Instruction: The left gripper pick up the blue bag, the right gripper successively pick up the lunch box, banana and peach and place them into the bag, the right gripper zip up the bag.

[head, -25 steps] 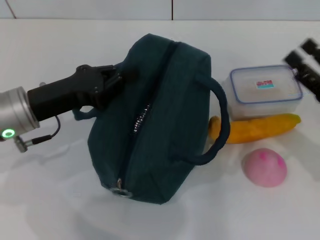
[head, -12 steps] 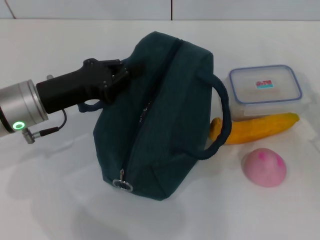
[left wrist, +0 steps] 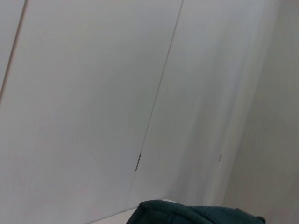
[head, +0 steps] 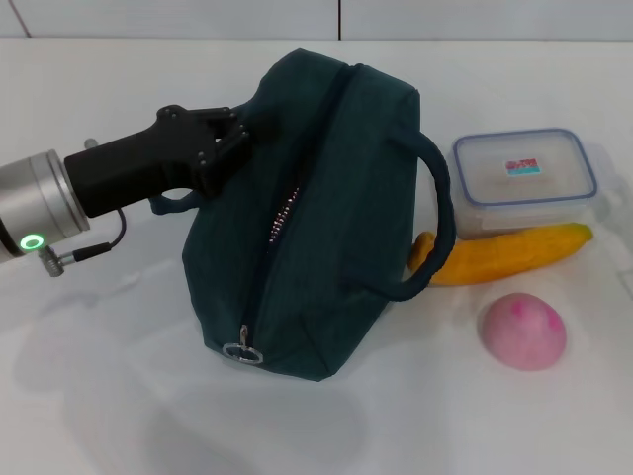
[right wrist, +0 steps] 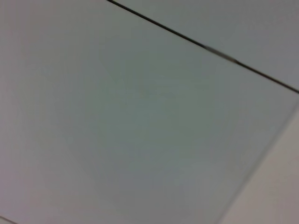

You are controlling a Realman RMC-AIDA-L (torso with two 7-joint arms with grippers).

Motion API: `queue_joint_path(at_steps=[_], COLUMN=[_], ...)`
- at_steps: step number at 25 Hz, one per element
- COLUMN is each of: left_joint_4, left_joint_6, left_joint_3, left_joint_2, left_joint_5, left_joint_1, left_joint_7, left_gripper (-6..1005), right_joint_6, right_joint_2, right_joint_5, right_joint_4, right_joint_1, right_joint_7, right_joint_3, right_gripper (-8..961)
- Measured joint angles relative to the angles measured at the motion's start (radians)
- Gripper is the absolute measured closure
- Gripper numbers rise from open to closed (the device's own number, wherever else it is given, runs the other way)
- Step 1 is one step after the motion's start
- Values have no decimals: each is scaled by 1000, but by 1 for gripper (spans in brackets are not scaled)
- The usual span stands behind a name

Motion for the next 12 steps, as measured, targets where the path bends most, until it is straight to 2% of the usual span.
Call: queue_joint_path(at_steps=[12], left_joint_4=[-8], left_joint_6=[0], left_joint_3=[6], left_joint_2=[-4], left_joint_5=[-14], left_joint_1=[-17], left_joint_7=[79], left_gripper=[959], right_joint_6=[157], right_joint_2=[0], right_joint_5=[11], right_joint_4=[-59], right_joint_1=[42], right_joint_7=[173], right_joint_3=[-134], right_gripper=[81])
